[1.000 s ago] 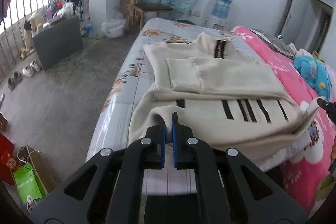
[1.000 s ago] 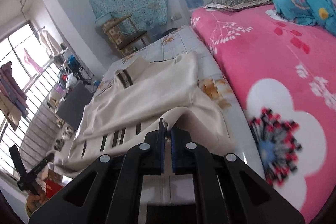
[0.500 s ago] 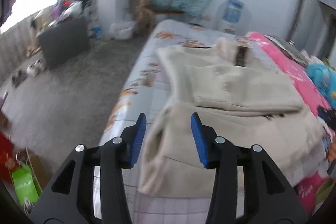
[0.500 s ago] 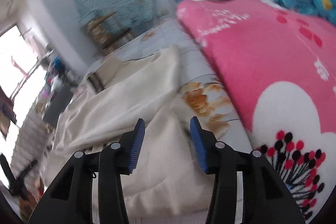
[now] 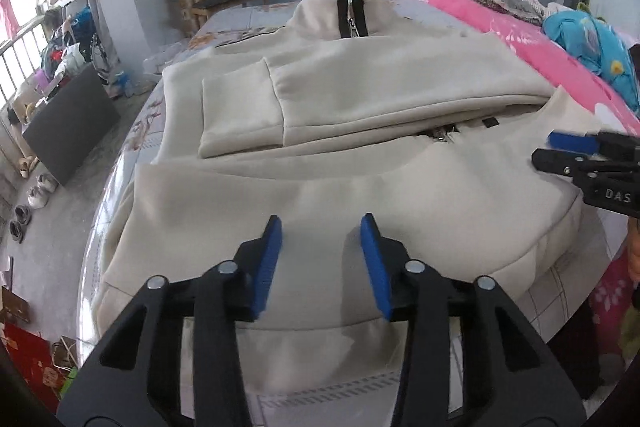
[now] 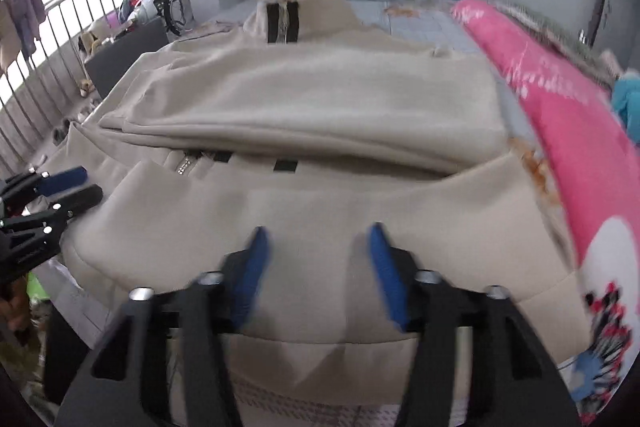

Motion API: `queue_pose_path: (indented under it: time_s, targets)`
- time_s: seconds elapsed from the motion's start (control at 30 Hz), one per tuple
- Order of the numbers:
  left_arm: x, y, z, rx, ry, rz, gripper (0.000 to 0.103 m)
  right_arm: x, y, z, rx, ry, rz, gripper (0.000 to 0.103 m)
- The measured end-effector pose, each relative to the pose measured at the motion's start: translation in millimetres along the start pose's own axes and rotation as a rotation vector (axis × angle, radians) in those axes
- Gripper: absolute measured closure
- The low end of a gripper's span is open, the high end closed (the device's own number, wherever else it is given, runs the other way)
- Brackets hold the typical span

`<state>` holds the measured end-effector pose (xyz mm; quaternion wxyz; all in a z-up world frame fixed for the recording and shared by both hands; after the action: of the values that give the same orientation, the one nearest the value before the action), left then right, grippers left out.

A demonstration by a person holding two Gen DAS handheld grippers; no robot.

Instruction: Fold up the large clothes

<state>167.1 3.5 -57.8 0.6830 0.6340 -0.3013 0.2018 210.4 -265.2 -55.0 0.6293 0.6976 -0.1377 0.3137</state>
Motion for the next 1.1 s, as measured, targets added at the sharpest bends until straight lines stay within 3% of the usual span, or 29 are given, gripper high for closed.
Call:
queue_pose_path:
  time_s: [0.03,0.07,0.1,0.27,0.43,0.63,0.67,0.87,0.97,1.1]
  targets:
    - [-0.6,1.1,-0.5,0.002,0.002,0.005,0.078,-0.7,0.6,2.5,-0.006,-0.012,0.005,0.075]
    - [-0.8,0.5,0.5,0.007,0.001,0.011,0.083,-0.6,1.0,4.2,-0.018,-0.009,0.006,0.095]
    - [-0.9,0.9,0.5,0.013,-0.005,0.021,0.096,-1.5,2.1,6.3,0.002,-0.023,0.008,0.098]
    - [11.2,15.0,-5.6,0.002,0.028,0.074,0.101,2.3,12.8,18.9,0.072,-0.126,0.083,0.1]
    - [32.3,43.0,-14.4,0.012,0.058,0.201,0.101,25.5,40.1,11.5,0.016,-0.088,0.209,0.101]
    - [13.0,-8.8,-7.8,0.085,0.008,0.115,0.101,19.7,-16.9,13.8,-0.027,-0.068,0.104,0.101]
    - [10.4,-9.9,-5.9,0.102,-0.006,0.125,0.101,17.1,-19.4,12.7,-0.032,-0.06,0.119,0.101]
    - [10.9,-10.7,-2.1,0.141,-0.035,0.118,0.101,19.7,-12.2,13.2,-0.06,-0.034,0.1,0.099]
    - [11.7,-11.1,-0.9,0.143,-0.036,0.112,0.101,20.4,9.0,11.2,-0.07,-0.048,0.139,0.094]
    - [11.0,-10.1,-1.6,0.144,-0.033,0.112,0.1,20.4,38.0,-15.2,0.064,-0.002,0.209,0.093]
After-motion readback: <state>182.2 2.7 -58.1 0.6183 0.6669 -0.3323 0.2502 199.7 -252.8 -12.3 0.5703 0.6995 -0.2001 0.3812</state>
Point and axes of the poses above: each gripper's, at about its wrist camera, not at the fingertips, and y roughly against the way its jaws point, z to its right, x to its top, the point moved 4 cm from there along -y, roughly the way its jaws point, and after that the axes turned 4 degrees about y, right-handed, at the moved point
